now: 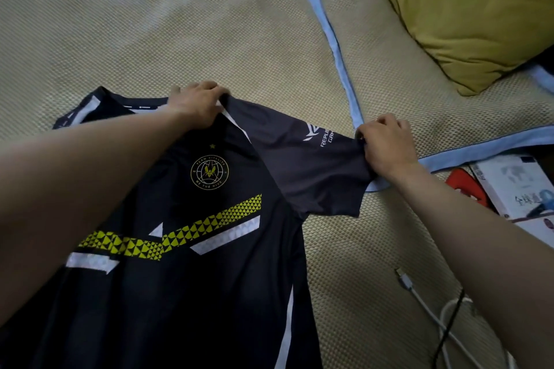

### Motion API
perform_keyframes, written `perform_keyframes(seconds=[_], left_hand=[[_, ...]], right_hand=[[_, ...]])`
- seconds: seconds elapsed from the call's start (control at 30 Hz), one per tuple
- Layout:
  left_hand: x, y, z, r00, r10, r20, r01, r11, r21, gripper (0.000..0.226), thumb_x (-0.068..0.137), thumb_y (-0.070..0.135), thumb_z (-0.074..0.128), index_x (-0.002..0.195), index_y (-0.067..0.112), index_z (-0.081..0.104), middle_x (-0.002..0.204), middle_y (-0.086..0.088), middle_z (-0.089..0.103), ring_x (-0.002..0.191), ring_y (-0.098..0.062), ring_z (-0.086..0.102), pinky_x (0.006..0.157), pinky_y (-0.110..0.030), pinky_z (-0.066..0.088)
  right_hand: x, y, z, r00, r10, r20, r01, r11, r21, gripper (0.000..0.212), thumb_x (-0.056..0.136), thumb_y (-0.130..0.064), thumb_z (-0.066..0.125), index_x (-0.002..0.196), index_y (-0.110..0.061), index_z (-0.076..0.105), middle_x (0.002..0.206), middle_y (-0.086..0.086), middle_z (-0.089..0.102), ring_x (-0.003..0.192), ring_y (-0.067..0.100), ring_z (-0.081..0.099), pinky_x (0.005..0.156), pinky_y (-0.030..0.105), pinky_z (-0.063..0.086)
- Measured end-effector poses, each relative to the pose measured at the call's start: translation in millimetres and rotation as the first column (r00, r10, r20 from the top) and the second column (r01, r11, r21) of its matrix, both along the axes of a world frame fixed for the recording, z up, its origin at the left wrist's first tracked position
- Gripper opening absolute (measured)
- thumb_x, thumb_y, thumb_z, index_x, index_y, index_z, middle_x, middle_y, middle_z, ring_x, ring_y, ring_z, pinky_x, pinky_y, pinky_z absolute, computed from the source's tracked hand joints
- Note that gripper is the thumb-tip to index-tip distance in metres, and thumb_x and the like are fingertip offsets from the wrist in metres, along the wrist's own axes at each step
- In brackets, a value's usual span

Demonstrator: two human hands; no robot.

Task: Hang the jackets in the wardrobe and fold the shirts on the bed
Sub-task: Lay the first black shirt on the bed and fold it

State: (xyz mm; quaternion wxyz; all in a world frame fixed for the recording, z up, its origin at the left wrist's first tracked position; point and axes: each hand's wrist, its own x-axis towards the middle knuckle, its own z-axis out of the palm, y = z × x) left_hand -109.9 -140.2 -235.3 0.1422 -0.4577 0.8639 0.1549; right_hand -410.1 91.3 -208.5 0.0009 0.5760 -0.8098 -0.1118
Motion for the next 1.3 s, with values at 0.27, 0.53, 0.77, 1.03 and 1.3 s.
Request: perform_keyframes(seconds=[0.27,0.53,0.77,1.03,1.3], left_hand=[[21,1,-4,0.995,0.091,-0.027,-0.091,0.995,0.031,0.067,0.104,0.053,0.016,0.16,0.024,-0.008,0.169,0.008,-0.009,0.156,-0.022,0.002,0.121,-0.058,0.0],[191,-5,34,0.91,0.398,-0.115,-0.404,0.914,-0.028,0.031,0.093,0.029,0.051,0.116,0.01,0.059,0.12,-0.022,0.06,0.117,-0.042,0.058,0.096,-0.052,0.049],[307,34,27,0.741,0.662,-0.112,-0.638,0.746,0.188,0.063,0.073,0.069,0.061,0.092,0.01,0.067,0.093,-0.011,0.07,0.097,-0.031,0.068,0.081,-0.039,0.052],[345,65,23,0.771,0.623,-0.131,-0.449,0.678,0.582,0.006,0.084,0.011,0.071,0.089,0.009,0.074,0.079,-0.002,0.071,0.065,-0.007,0.061,0.054,-0.012,0.047],[390,79,29,0.713,0.664,-0.225,-0.414,0.659,0.628,0.022,0.095,0.022,0.066,0.076,0.011,0.066,0.066,0.006,0.06,0.054,0.004,0.051,0.059,-0.014,0.041]], right_hand=[[6,-8,-1,0.971,-0.165,0.175,0.18,0.981,-0.072,0.028,0.088,-0.013,0.059,0.114,-0.02,0.067,0.117,0.006,0.068,0.12,0.028,0.046,0.102,0.042,0.031],[129,-64,14,0.916,0.084,0.391,-0.065,0.996,-0.062,0.034,0.088,-0.018,0.062,0.121,-0.01,0.061,0.123,0.012,0.062,0.116,0.035,0.056,0.1,0.045,0.044],[299,-116,21,0.705,0.269,0.656,-0.337,0.941,-0.024,0.037,0.091,-0.021,0.059,0.128,-0.019,0.055,0.129,0.003,0.061,0.119,0.026,0.058,0.1,0.041,0.048],[423,-147,10,0.506,0.292,0.812,-0.397,0.914,-0.081,0.042,0.09,-0.009,0.051,0.13,-0.022,0.053,0.123,0.002,0.063,0.101,0.024,0.062,0.096,0.043,0.051],[478,-175,8,0.64,0.329,0.694,-0.512,0.857,0.066,0.049,0.096,-0.012,0.045,0.144,-0.021,0.043,0.15,0.002,0.045,0.131,0.027,0.053,0.106,0.048,0.045]])
